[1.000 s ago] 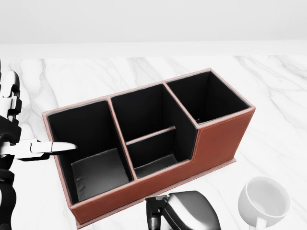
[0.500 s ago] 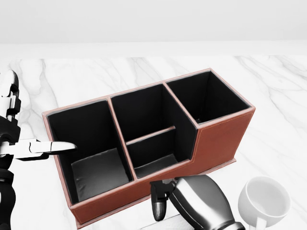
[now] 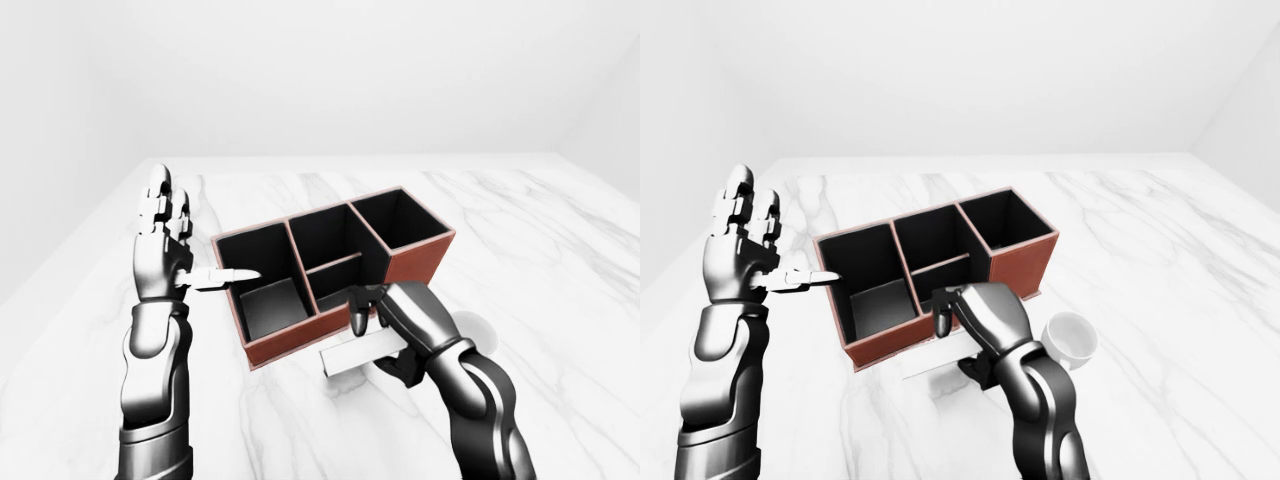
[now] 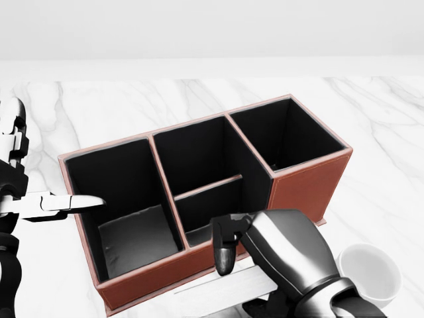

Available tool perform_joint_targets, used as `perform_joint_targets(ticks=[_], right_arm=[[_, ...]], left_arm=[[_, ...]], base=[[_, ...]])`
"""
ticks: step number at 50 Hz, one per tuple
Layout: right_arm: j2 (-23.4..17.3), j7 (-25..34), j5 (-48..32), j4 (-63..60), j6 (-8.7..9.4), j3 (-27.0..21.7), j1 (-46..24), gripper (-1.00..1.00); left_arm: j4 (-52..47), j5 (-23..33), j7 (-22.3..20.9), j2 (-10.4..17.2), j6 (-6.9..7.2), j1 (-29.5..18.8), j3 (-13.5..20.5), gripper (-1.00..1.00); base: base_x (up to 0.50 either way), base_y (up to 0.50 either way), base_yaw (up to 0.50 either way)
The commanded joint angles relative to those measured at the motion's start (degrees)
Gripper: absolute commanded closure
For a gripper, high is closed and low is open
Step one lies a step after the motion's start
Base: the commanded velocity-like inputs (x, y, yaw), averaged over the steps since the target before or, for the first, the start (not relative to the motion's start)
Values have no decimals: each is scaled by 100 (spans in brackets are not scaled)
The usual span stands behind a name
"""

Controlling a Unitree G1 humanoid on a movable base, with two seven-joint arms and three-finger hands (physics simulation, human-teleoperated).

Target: Pick up the book and place it in the front compartment of the caddy.

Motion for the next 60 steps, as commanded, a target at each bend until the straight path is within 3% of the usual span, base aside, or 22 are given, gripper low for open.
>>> perform_joint_targets(ticks=[1,10,60], right_arm=[[153,334,-13,-343,52,-133,-543,100],[224,670,-109,-496,52,-214,-957,100],[83,679,223,389,52,-747,-3052,100]], left_arm=[[4,-13,7,12,0,-8,14,-100],[-8,-6,4,9,0,4,6,-100],[62,13,-10,-2,0,5,-8,-100]], base=[[0,0,0],[0,0,0],[0,0,0]])
